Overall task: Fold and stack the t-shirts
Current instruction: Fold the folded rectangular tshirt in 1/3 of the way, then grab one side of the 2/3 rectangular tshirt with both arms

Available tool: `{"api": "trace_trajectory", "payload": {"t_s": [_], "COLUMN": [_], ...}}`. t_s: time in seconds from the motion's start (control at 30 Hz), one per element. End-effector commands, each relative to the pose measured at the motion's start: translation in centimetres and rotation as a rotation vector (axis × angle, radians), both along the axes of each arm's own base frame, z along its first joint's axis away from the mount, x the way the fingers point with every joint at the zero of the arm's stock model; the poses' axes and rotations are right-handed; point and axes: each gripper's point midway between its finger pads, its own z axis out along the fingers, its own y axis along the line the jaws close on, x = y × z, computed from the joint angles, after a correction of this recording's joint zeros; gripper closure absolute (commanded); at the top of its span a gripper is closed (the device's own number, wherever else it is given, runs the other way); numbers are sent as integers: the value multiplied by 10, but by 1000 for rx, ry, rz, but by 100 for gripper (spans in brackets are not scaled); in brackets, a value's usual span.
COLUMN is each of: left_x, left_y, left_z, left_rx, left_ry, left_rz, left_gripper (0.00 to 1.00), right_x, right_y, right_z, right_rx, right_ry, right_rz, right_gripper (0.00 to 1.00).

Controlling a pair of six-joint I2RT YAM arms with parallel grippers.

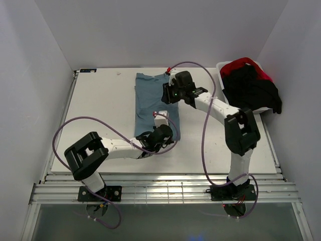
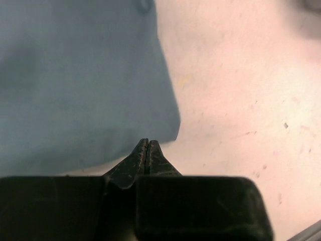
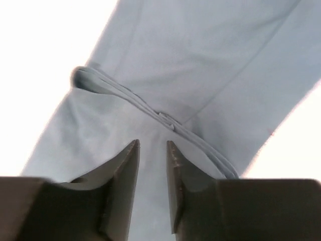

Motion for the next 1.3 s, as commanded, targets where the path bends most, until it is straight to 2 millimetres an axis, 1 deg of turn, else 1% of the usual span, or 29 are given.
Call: {"api": "trace_trajectory", "payload": {"t_s": [0.0,0.03,0.07,0.1,0.13,0.17,0.2,0.23,0.27,0.3,0.33,0.37,0.4,0.47,0.53,0.57,0.6,0.63,0.67,0.77,0.8,0.83,0.87,0.9,0.93,1.0,1.03,1.17,1.27], "left_x": [29,31,37,36,36,36,34,32,33,26,23,22,17,14,11,16,21,17,19,24,26,29,29,34,33,35,38,36,33], "left_y": [11,17,27,38,47,57,79,87,98,112,119,126,135,145,152,163,161,172,176,183,182,187,182,182,182,171,171,177,175], "left_z": [79,100,115,115,116,117,105,97,86,69,61,53,41,30,18,15,21,11,12,21,25,25,24,25,19,15,14,-5,-16], "left_rx": [11,3,18,65,96,100,191,229,274,325,355,374,400,400,369,353,292,313,294,261,240,242,221,195,188,140,121,152,165], "left_ry": [-196,-231,-264,-258,-258,-242,-219,-202,-174,-121,-94,-71,-38,-5,25,45,28,40,41,1,-11,-17,-8,-15,-2,10,5,69,106], "left_rz": [82,101,152,177,208,265,317,336,365,396,409,429,446,458,433,445,441,423,420,406,399,393,363,362,344,276,274,275,258], "left_gripper": [93,87,77,56,44,31,11,6,2,2,2,2,2,2,2,2,2,2,2,2,2,2,2,2,2,2,2,2,2], "right_x": [-9,-15,-25,-35,-42,-51,-58,-69,-74,-80,-85,-95,-100,-112,-120,-125,-128,-131,-134,-138,-140,-141,-142,-144,-145,-147,-149,-147,-148], "right_y": [-21,-26,-33,-41,-46,-52,-57,-65,-67,-69,-71,-74,-75,-76,-74,-76,-76,-77,-80,-81,-82,-82,-82,-82,-83,-82,-83,-88,-88], "right_z": [102,108,129,113,111,116,107,90,80,71,61,44,36,17,10,3,1,0,-4,-6,-9,-10,-12,-15,-17,-21,-25,-32,-37], "right_rx": [68,74,95,72,69,80,66,47,43,37,30,12,10,-4,-4,-14,-19,-21,-33,-34,-35,-30,-29,-29,-31,-29,-34,-55,-53], "right_ry": [-220,-228,-256,-223,-214,-216,-197,-163,-138,-114,-91,-54,-32,10,31,44,46,47,53,54,59,64,65,70,75,83,92,91,98], "right_rz": [-36,-44,-50,-63,-70,-81,-93,-100,-107,-109,-112,-109,-112,-112,-113,-115,-116,-119,-126,-132,-134,-138,-140,-142,-145,-153,-153,-188,-193], "right_gripper": [54,52,50,46,45,44,44,44,44,40,38,37,35,33,30,30,29,25,25,23,22,22,22,22,22,22,22,22,22]}}
